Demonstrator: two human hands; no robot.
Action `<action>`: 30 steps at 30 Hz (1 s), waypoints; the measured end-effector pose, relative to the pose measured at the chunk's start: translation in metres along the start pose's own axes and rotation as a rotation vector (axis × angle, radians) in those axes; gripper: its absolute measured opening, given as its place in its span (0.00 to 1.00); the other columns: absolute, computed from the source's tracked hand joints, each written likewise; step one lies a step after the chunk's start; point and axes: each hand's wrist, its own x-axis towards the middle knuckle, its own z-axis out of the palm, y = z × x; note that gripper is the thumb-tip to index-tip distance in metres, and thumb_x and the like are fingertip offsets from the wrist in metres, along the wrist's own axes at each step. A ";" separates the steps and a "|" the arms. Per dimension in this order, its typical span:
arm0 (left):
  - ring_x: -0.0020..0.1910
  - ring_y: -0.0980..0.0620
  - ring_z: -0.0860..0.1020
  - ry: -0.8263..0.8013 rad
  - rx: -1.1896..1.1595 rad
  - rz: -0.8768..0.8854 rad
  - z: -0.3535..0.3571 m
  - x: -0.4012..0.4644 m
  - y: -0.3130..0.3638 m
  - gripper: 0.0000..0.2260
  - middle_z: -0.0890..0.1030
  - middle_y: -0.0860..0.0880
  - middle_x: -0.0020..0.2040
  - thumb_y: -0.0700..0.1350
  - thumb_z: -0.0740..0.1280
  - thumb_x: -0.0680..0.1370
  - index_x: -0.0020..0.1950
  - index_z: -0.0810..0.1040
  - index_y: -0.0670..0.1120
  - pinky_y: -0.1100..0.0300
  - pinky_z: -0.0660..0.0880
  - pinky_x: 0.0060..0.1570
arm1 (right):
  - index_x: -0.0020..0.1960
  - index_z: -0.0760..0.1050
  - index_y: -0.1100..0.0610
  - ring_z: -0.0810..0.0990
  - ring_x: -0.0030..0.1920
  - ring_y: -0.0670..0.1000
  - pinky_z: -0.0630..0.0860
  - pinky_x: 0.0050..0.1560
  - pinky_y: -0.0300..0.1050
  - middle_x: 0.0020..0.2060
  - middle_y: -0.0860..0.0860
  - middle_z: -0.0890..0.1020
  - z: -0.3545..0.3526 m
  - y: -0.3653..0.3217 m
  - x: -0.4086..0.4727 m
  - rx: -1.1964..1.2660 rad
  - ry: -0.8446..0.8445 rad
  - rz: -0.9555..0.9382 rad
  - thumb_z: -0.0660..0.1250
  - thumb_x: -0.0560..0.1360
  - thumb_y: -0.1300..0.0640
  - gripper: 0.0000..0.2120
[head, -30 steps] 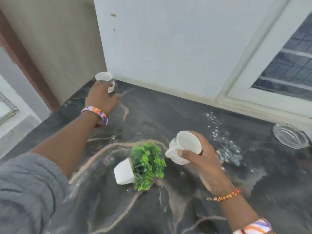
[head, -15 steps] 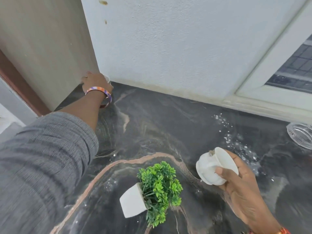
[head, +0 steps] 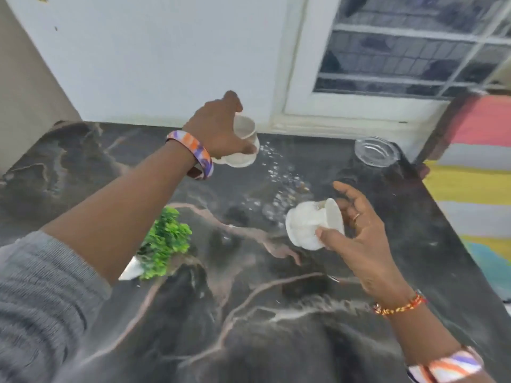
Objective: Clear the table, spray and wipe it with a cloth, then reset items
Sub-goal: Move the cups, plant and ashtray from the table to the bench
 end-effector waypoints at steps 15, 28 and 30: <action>0.47 0.49 0.76 -0.404 -0.016 0.450 0.206 -0.108 0.311 0.21 0.79 0.48 0.49 0.55 0.74 0.66 0.52 0.77 0.44 0.56 0.70 0.46 | 0.41 0.74 0.51 0.79 0.39 0.48 0.81 0.36 0.46 0.42 0.43 0.79 -0.309 0.035 -0.159 0.207 0.090 0.179 0.63 0.68 0.71 0.15; 0.53 0.44 0.75 -0.488 -0.017 0.582 0.342 -0.076 0.491 0.24 0.77 0.43 0.55 0.52 0.74 0.67 0.57 0.75 0.41 0.58 0.67 0.43 | 0.50 0.73 0.52 0.82 0.39 0.52 0.81 0.37 0.45 0.43 0.50 0.83 -0.496 0.117 -0.143 0.624 0.437 0.369 0.75 0.56 0.39 0.28; 0.53 0.44 0.75 -0.533 -0.023 0.537 0.373 -0.061 0.512 0.22 0.78 0.44 0.55 0.50 0.73 0.66 0.56 0.75 0.41 0.56 0.70 0.45 | 0.46 0.73 0.49 0.82 0.37 0.50 0.80 0.32 0.43 0.42 0.46 0.82 -0.524 0.133 -0.134 0.522 0.461 0.419 0.72 0.60 0.43 0.19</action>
